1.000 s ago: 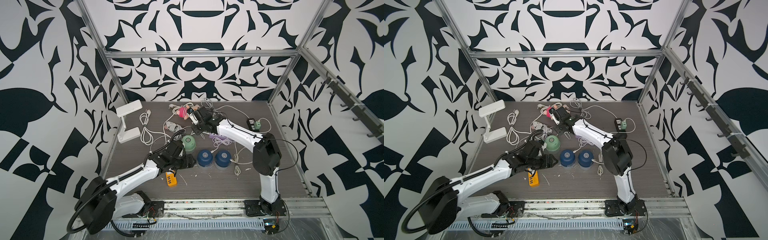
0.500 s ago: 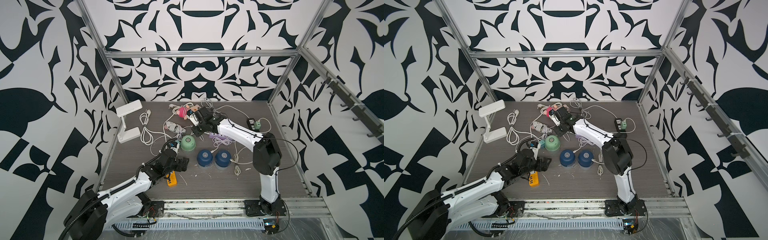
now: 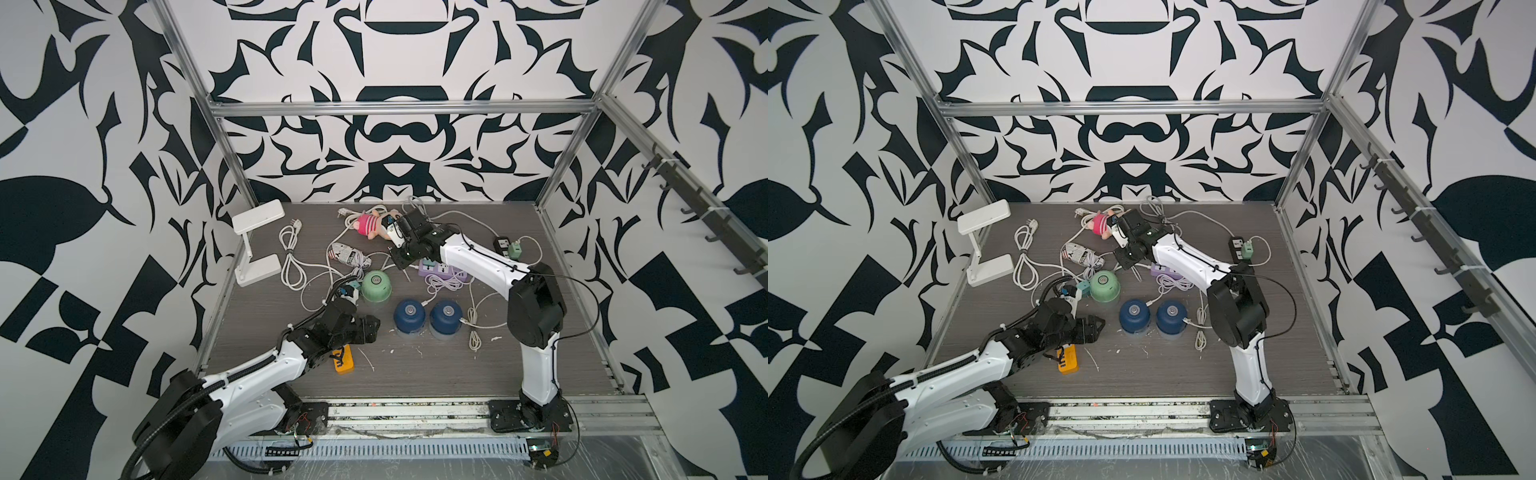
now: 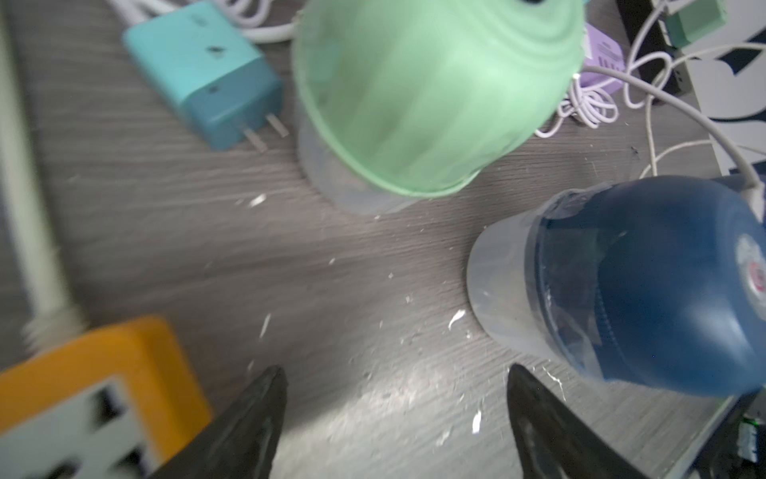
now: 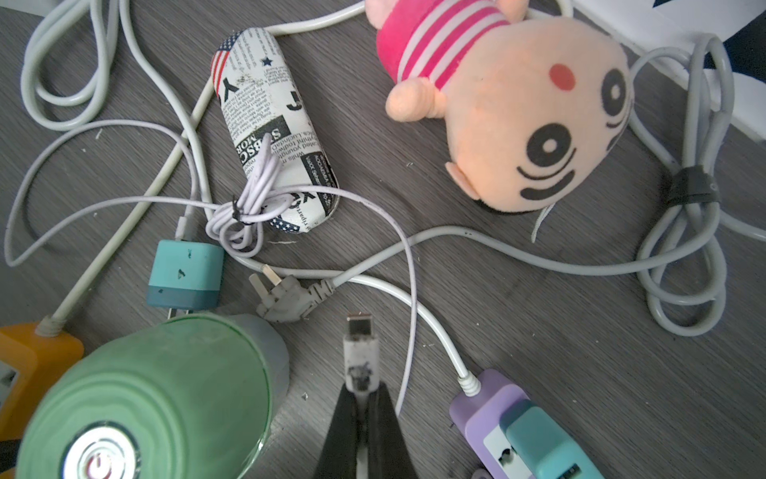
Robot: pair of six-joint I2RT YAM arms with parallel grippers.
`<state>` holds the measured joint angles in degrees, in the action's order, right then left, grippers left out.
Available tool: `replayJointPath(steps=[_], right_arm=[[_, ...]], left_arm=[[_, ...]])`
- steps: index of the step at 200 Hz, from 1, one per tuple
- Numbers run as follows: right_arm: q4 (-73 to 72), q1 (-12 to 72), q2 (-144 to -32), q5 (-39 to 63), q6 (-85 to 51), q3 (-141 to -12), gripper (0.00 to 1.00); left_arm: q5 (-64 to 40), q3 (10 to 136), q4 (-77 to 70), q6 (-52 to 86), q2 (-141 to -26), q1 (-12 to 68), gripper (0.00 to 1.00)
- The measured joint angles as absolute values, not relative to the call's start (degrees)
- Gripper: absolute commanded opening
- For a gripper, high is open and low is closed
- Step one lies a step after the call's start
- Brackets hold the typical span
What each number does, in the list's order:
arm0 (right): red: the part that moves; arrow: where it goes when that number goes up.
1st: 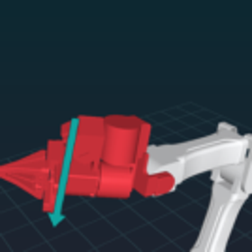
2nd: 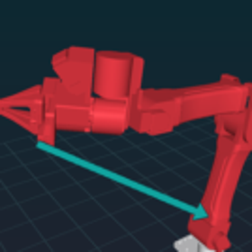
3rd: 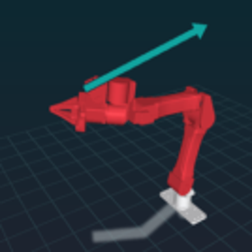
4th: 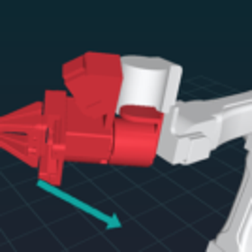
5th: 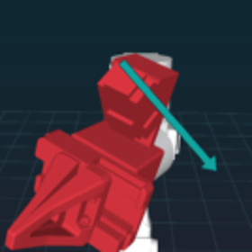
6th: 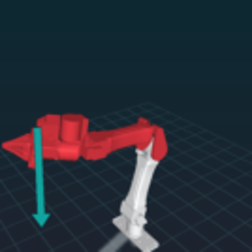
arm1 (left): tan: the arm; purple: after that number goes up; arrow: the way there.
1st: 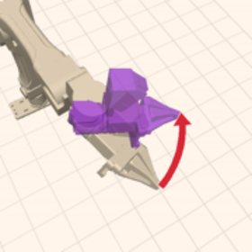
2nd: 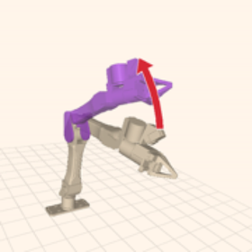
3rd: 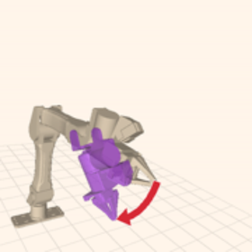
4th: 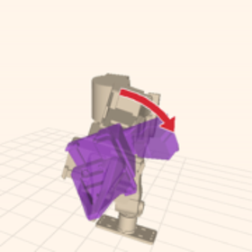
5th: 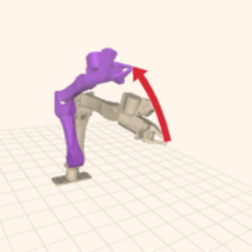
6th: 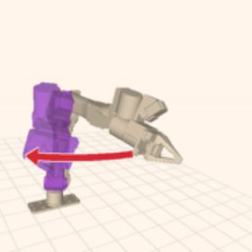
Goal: Charge the cordless meat grinders
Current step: Move the socket to the center of the board.
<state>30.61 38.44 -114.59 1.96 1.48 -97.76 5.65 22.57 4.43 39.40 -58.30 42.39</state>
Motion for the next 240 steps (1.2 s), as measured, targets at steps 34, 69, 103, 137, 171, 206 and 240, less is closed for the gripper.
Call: replayJointPath(steps=[34,69,103,137,171,206,240], right_arm=[[30.59,38.44,-114.59,2.55,1.26,-97.76,0.00],[30.59,38.44,-114.59,3.22,0.84,-97.76,0.00],[30.55,38.44,-114.59,3.25,0.80,-97.62,0.00],[30.55,38.44,-114.59,3.20,0.80,-96.95,0.00],[30.50,38.44,-114.59,3.20,0.78,-96.95,0.00],[30.33,38.44,-114.56,3.18,0.60,-96.79,0.00],[30.00,38.44,-114.41,3.14,0.60,-95.90,0.00]], left_arm=[[11.68,22.57,12.58,44.27,-54.72,42.39,0.86],[17.41,23.77,15.66,47.03,-55.83,42.39,0.86],[17.08,24.38,16.60,46.65,-56.23,42.76,0.79],[12.27,25.96,17.43,46.63,-56.38,45.06,0.79],[8.60,29.93,17.15,47.18,-61.67,50.43,0.79],[7.35,30.06,16.62,50.39,-66.87,51.77,0.79],[11.84,27.77,19.22,55.27,-64.55,51.79,0.84]])
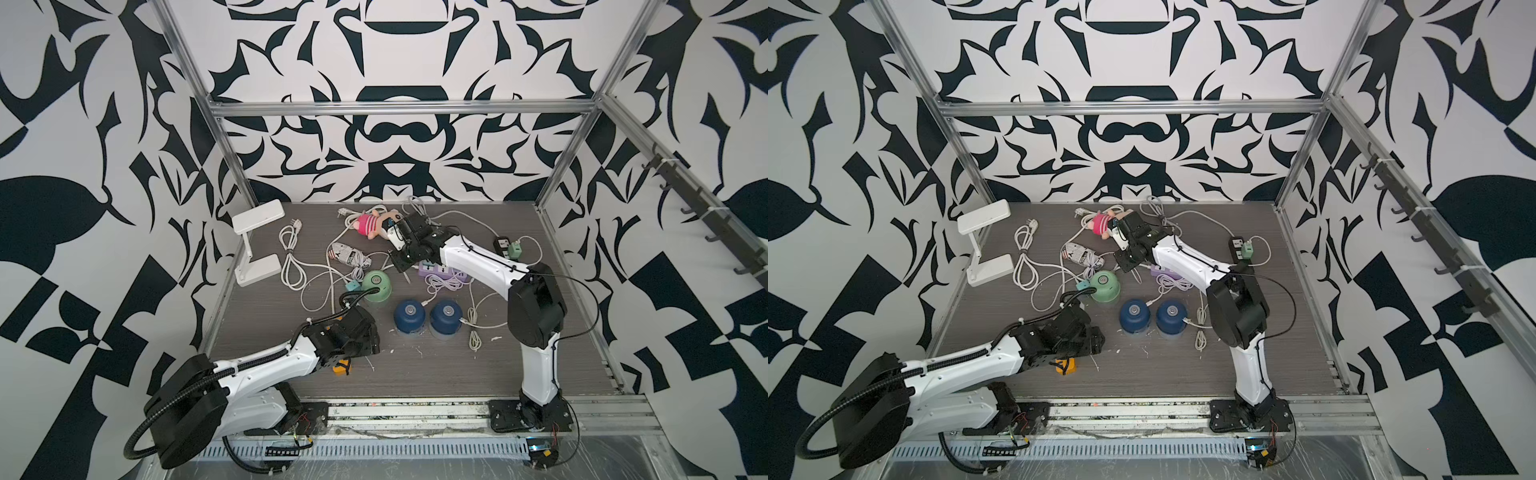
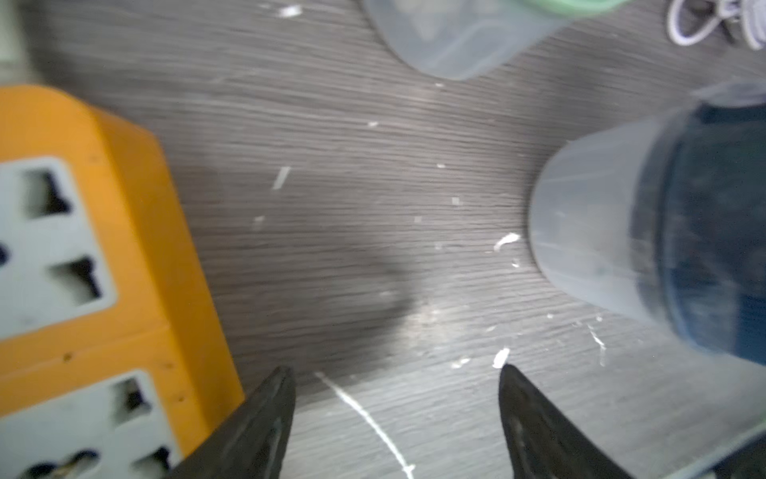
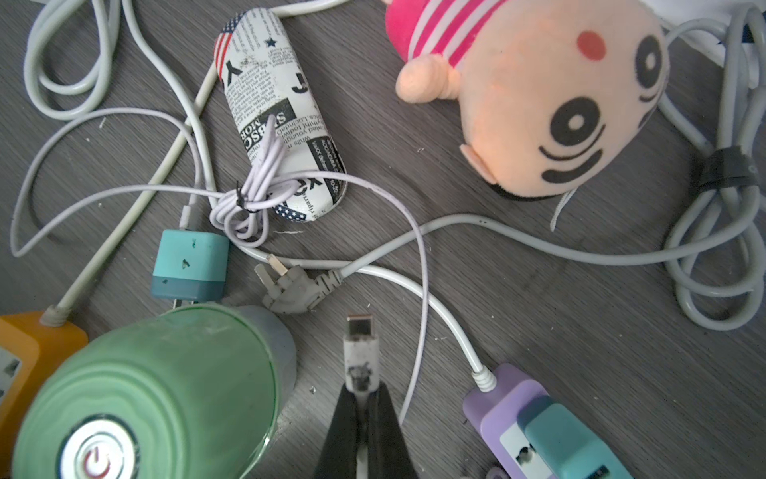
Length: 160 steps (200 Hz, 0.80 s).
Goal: Charge the cordless meat grinders
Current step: Move the socket to the center of the board.
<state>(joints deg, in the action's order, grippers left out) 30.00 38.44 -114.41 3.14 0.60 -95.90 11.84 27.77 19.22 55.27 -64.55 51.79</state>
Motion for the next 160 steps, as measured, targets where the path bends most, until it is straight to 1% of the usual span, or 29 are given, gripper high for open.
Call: replayJointPath(steps=[44,60,76,95,127,130,135,160], right_arm=[[29.28,38.44,-114.41,3.22,0.58,-95.57,0.00],[29.26,38.44,-114.41,3.40,0.58,-95.37,0.00],[29.28,38.44,-114.41,3.84,0.58,-95.29,0.00],[29.30,38.41,-114.41,4.73,0.58,-95.26,0.00],[29.71,38.33,-114.41,6.70,0.58,-95.26,0.00],[29.74,38.33,-114.41,6.85,0.58,-95.26,0.00],[29.78,38.33,-114.41,7.18,0.58,-95.26,0.00],[29.82,38.24,-114.41,8.71,0.56,-95.26,0.00]], left_arm=[[23.97,25.34,30.61,61.91,-57.89,51.70,0.83],[26.17,24.14,31.35,62.76,-56.12,51.70,0.82],[27.00,22.96,29.76,61.91,-54.74,51.70,0.83],[27.42,21.69,24.51,58.39,-53.15,51.70,0.84],[27.86,17.72,8.69,47.66,-51.42,51.70,0.84],[27.86,17.28,7.16,46.61,-51.44,51.70,0.88],[27.86,16.38,4.23,44.86,-51.55,51.70,0.91],[27.79,13.10,-8.78,37.17,-55.86,51.16,0.95]])
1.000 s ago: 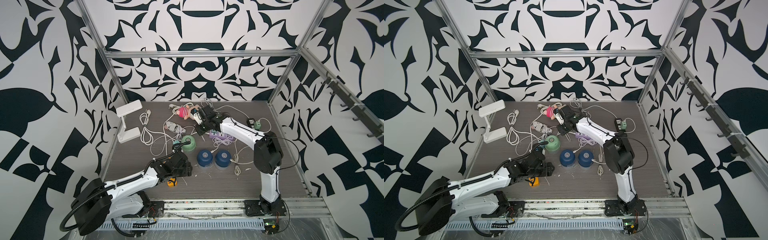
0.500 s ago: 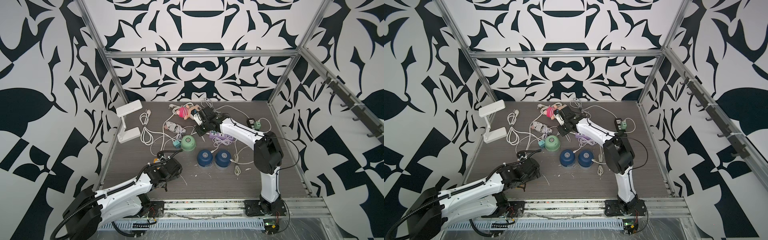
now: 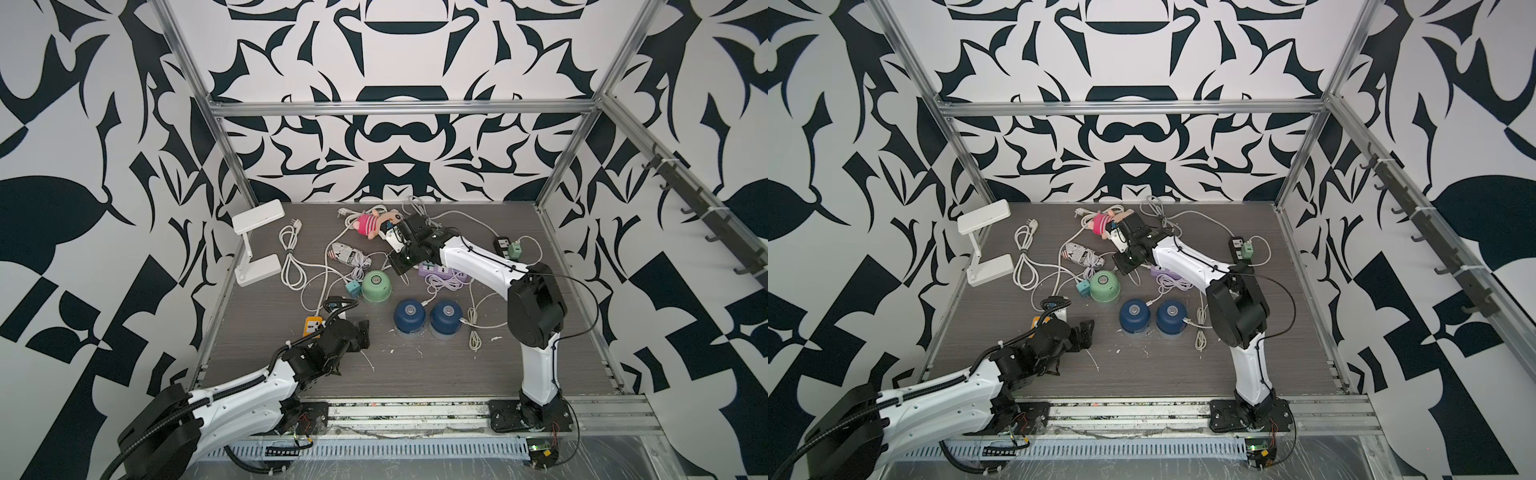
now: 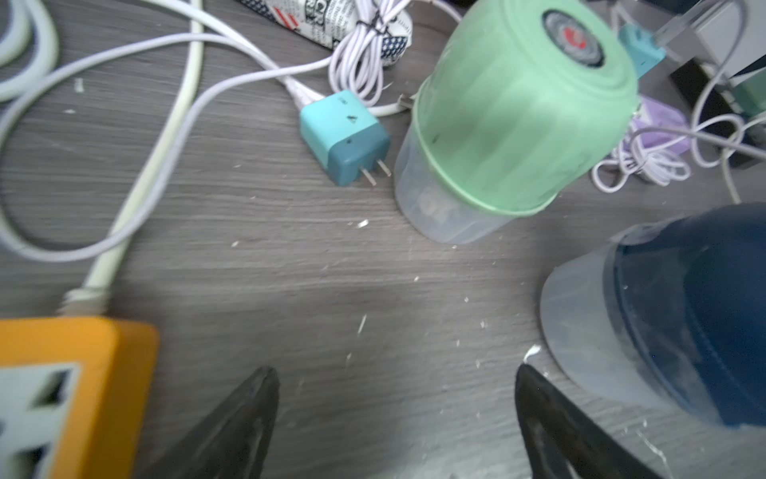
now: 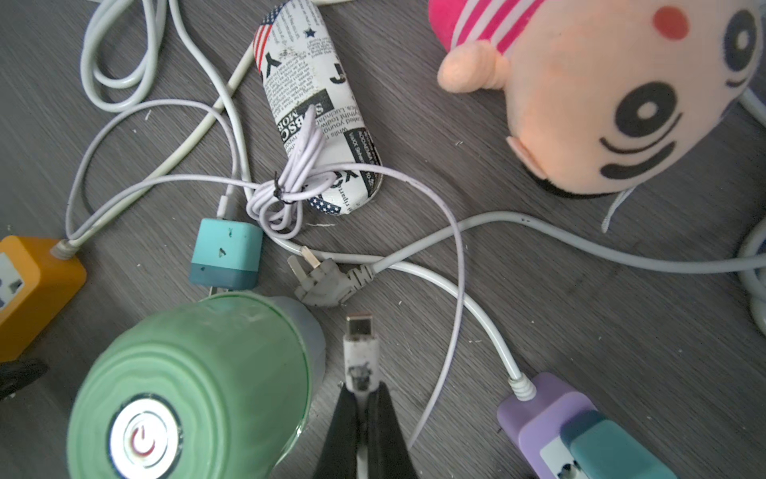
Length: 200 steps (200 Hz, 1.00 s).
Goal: Charge the cordless meat grinders
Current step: Move the socket to the center of the board, then pick up the cordless meat grinder at the center of the board.
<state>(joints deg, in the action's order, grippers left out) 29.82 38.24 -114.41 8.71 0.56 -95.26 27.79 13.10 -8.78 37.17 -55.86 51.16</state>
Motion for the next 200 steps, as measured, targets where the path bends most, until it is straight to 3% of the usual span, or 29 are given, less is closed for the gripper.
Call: replayJointPath(steps=[65,162,200], right_arm=[[31.40,37.45,-115.50,12.19,0.58,-96.62,0.00],[34.72,37.15,-120.51,15.94,2.28,-99.44,0.00],[35.99,37.15,-121.82,16.82,3.53,-101.93,0.00]], left_arm=[[22.59,15.31,-31.29,22.24,-79.79,50.46,0.94],[18.00,13.04,-71.77,13.39,-104.05,44.51,0.90],[14.46,13.13,-78.35,12.05,-107.81,41.58,0.89]])
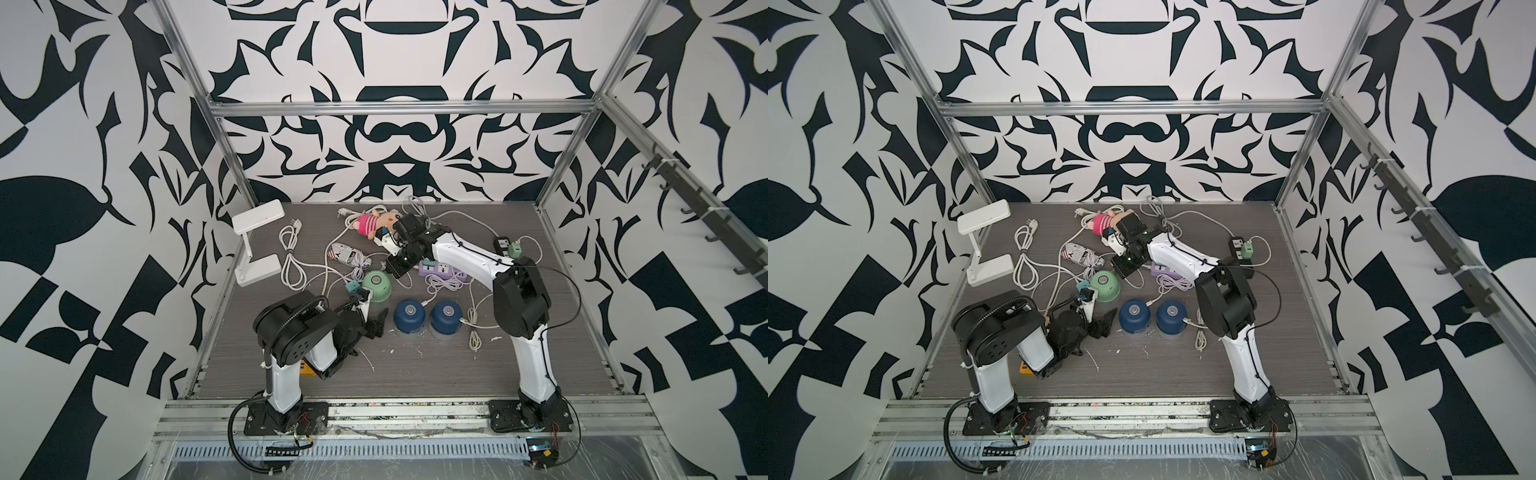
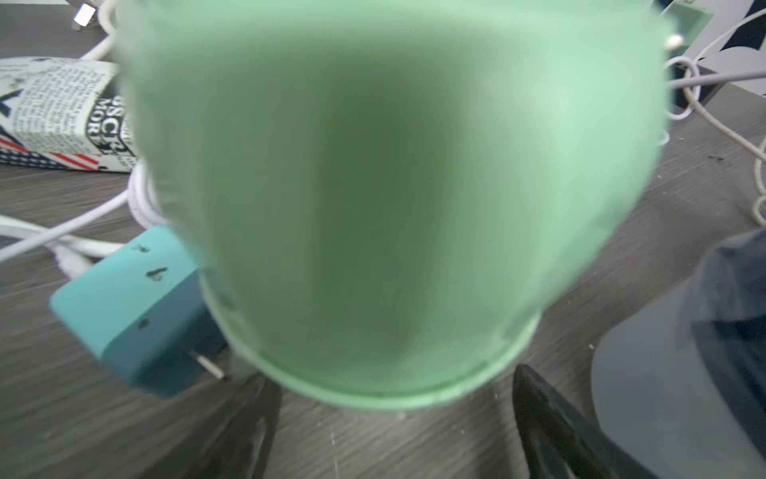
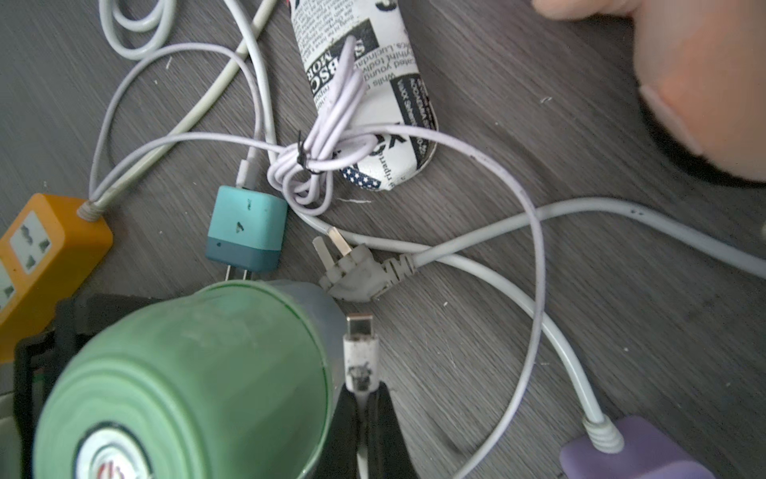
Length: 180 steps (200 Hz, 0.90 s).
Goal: Charge the cordless meat grinders
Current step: Pick up the cordless meat grinder at the center of the board.
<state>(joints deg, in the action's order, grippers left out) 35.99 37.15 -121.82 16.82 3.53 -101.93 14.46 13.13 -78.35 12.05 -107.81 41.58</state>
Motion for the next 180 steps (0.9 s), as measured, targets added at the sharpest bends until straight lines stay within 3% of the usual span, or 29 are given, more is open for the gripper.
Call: replayJointPath(steps=[60,180], right_arm=[[37.63,37.15,-125.29,18.04,4.93,-105.36,0.00],[40.97,36.34,-128.84,19.51,7.03,-108.81,0.00]], left_arm=[[5.45,15.62,-79.37,11.33,-108.88,34.83,0.88],[1.13,21.06,-79.53,8.93,-112.95,34.35,0.91]])
